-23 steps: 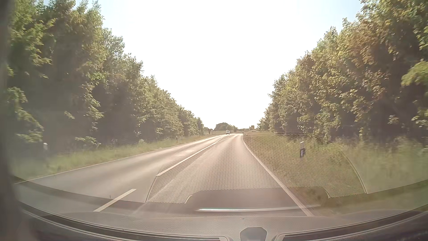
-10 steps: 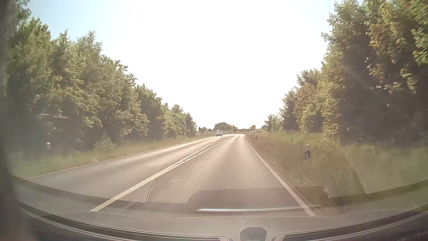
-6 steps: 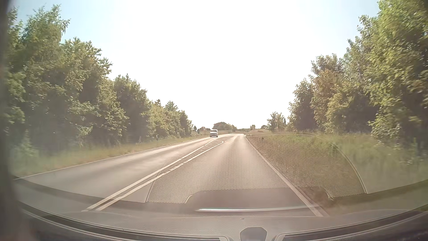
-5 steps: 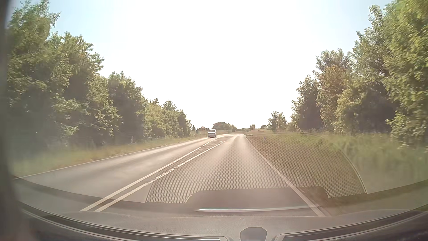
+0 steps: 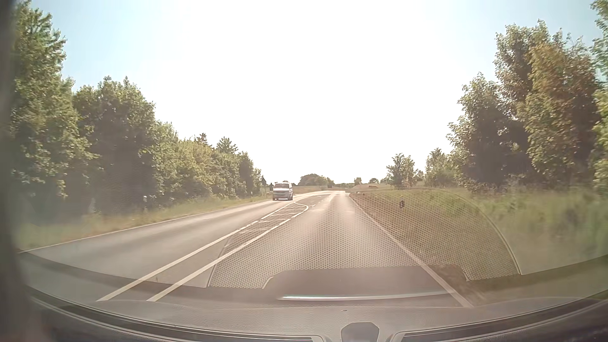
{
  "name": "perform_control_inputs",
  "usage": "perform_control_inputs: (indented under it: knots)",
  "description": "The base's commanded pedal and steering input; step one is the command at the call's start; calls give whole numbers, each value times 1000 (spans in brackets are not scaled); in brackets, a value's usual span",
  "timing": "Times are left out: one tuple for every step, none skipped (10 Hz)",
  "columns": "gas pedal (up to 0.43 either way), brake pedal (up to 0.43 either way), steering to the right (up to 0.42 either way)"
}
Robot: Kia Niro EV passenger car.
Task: Follow the waypoints while adhering to traffic rules and regulations
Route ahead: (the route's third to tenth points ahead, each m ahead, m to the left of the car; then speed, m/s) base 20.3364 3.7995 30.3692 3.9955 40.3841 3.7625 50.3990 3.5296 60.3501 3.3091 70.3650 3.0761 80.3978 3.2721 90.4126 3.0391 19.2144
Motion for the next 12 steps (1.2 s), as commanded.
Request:
perform_control_inputs:
  knots:
    - [228, 6, 6]
    - [228, 6, 6]
    - [228, 6, 6]
    - [228, 6, 6]
    - [228, 6, 6]
    - [228, 6, 6]
    - [228, 6, 6]
    - [228, 6, 6]
    - [228, 6, 6]
    - [228, 6, 6]
    - [228, 6, 6]
    - [228, 6, 6]
